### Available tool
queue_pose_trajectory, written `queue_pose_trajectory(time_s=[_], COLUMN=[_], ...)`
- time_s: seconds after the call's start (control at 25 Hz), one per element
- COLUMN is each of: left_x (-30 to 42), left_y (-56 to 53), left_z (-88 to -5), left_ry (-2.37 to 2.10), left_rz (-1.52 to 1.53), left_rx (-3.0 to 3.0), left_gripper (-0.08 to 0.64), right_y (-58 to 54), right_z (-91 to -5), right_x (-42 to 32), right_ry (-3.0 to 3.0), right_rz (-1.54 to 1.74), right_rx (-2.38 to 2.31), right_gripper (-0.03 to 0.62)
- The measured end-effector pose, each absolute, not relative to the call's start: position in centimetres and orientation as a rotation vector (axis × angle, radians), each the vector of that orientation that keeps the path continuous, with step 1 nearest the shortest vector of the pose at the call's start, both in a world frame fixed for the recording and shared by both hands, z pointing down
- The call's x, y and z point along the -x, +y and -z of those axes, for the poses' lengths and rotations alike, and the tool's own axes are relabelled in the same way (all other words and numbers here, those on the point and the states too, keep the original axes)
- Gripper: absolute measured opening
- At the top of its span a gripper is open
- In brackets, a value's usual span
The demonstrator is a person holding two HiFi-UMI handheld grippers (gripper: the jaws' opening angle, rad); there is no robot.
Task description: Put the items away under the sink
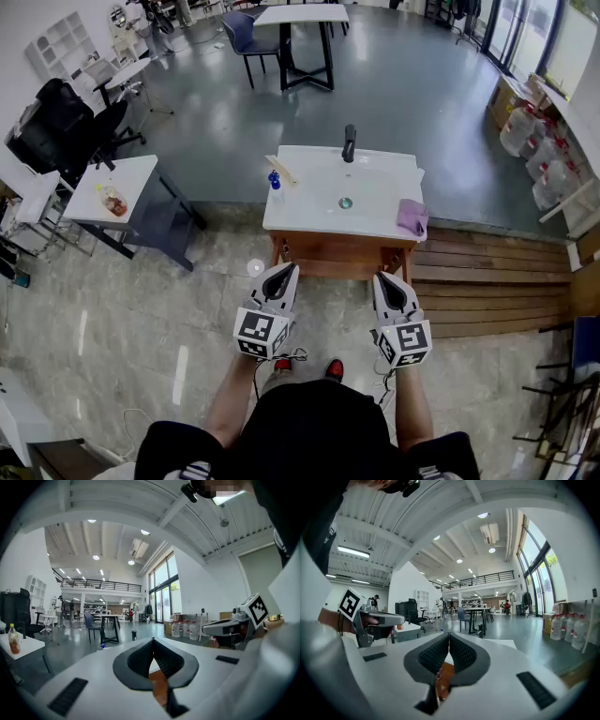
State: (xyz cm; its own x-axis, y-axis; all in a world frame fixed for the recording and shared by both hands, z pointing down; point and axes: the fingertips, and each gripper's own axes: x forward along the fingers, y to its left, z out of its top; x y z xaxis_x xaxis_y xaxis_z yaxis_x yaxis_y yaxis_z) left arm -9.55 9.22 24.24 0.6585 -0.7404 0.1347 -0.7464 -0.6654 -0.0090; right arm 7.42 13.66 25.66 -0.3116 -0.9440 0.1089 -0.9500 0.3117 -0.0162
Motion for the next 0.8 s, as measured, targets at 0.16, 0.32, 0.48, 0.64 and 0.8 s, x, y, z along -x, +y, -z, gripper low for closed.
queue_pose_trajectory(time_s=[0.16, 0.32, 0.48, 0.64, 0.8], left_x=[9.3, 9.4, 10.3, 11.8, 13.6], left_y=[9.2, 9.2, 9.2, 8.7, 7.4], left_z=[-24.3, -24.2, -24.4, -24.2, -23.9], left_ry=[-1.272, -1.301, -1.354, -1.429, -1.495], left_rz=[-0.203, -0.206, -0.209, -0.206, -0.212], left_rx=[-2.810, -2.798, -2.776, -2.742, -2.711], left_gripper=[0.006, 0.006, 0.006, 0.006, 0.006], right_y=[13.6, 13.4, 12.9, 11.9, 9.8], right_z=[-25.3, -25.7, -26.5, -26.8, -26.9], right_x=[-7.7, -7.0, -5.7, -4.0, -2.4], right_ry=[-2.497, -2.531, -2.569, -2.615, -2.645], right_rz=[-0.111, -0.117, -0.133, -0.129, -0.129], right_rx=[-1.797, -1.740, -1.679, -1.608, -1.547], right_gripper=[0.031, 0.031, 0.031, 0.031, 0.031])
